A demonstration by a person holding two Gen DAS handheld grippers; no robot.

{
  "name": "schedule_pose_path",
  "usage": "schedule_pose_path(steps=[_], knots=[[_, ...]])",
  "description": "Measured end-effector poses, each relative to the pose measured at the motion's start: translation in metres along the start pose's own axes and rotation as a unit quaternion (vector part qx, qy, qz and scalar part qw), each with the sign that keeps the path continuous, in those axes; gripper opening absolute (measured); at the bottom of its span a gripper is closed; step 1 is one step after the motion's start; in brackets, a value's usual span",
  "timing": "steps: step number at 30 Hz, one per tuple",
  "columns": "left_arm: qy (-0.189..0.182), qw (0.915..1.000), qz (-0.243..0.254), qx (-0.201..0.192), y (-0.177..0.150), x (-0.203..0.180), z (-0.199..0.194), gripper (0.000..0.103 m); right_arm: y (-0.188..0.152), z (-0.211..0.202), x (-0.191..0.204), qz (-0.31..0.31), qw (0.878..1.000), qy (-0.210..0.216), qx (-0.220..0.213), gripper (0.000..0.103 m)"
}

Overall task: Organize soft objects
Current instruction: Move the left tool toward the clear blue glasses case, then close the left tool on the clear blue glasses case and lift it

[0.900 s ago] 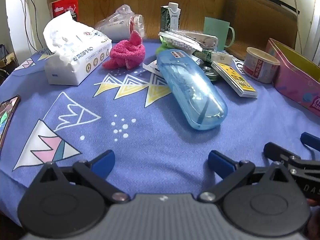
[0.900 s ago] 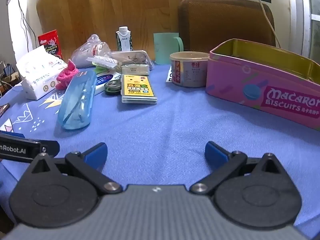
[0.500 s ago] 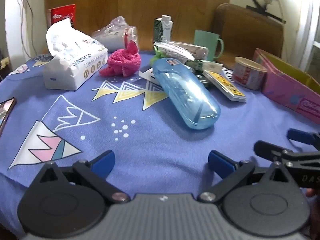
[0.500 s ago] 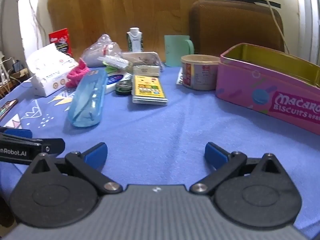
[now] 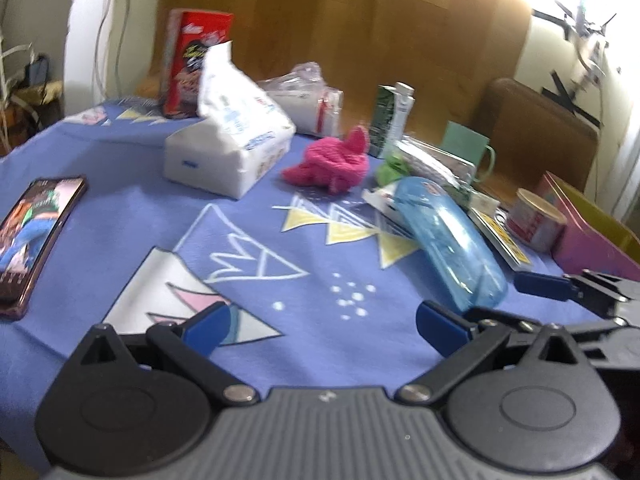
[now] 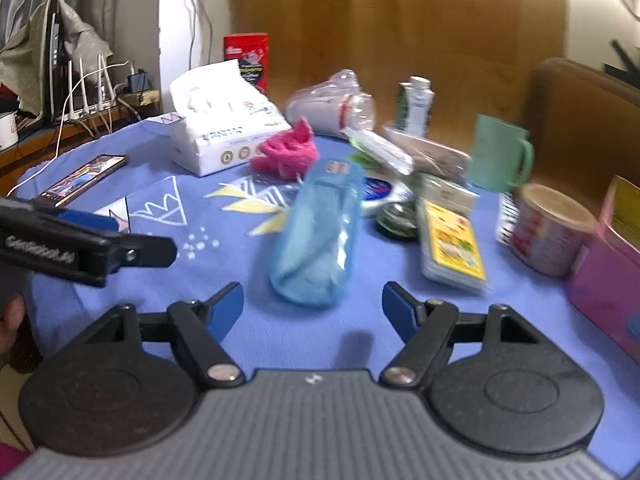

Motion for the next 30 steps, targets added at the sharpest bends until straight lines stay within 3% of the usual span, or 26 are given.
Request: schedule_pose_path(steps=[3,4,5,10,15,19,23,26,30], knots=[[-0.001,0.9999,-0.015,0.002,0.001,0.01,0.0,0.102,0.005,0.016,0.002,0.007,1.0,0.011,0.01,0.076],[-0.002,0.9998,-0.017,0.002,0.002,0.013,0.0,0.102,0.002,0.019,0.001,0.004,1.0,0.009,0.015,0.071],[-0.003,0.9998,-0.019,0.002,0.003,0.013,-0.001,0.102,0.0,0.022,-0.001,0.003,1.0,0.008,0.022,0.06],[-0.025,0.9996,-0.011,0.0,0.014,0.005,0.003,0.102,-0.011,0.006,-0.015,0.009,0.999,0.022,0.028,0.055],[-0.069,0.9974,0.012,0.017,0.02,-0.033,0.017,0.102,-0.043,-0.04,-0.04,0.0,0.999,0.035,0.039,0.055],[-0.113,0.9908,0.063,0.04,0.013,-0.086,0.032,0.102,-0.073,-0.079,-0.074,-0.006,0.998,-0.01,0.059,0.05],[-0.152,0.9813,0.092,0.075,-0.002,-0.131,0.044,0.102,-0.097,-0.106,-0.115,0.041,0.994,-0.075,0.07,0.052],[-0.161,0.9787,0.099,0.081,-0.012,-0.144,0.042,0.102,-0.104,-0.115,-0.123,0.067,0.994,-0.073,0.053,0.061],[-0.147,0.9814,0.091,0.084,-0.016,-0.134,0.035,0.103,-0.096,-0.104,-0.106,0.038,0.998,-0.028,0.032,0.065]])
Point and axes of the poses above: each gripper's, at about its wrist camera, not at the fingertips, and z roughly the way its jaws point, x to its left, y to its top, the point moved 9 cm from there along z, roughly the way its jaws point, and after that the axes turned 8 degrees about -z, right-handed, at the moved point
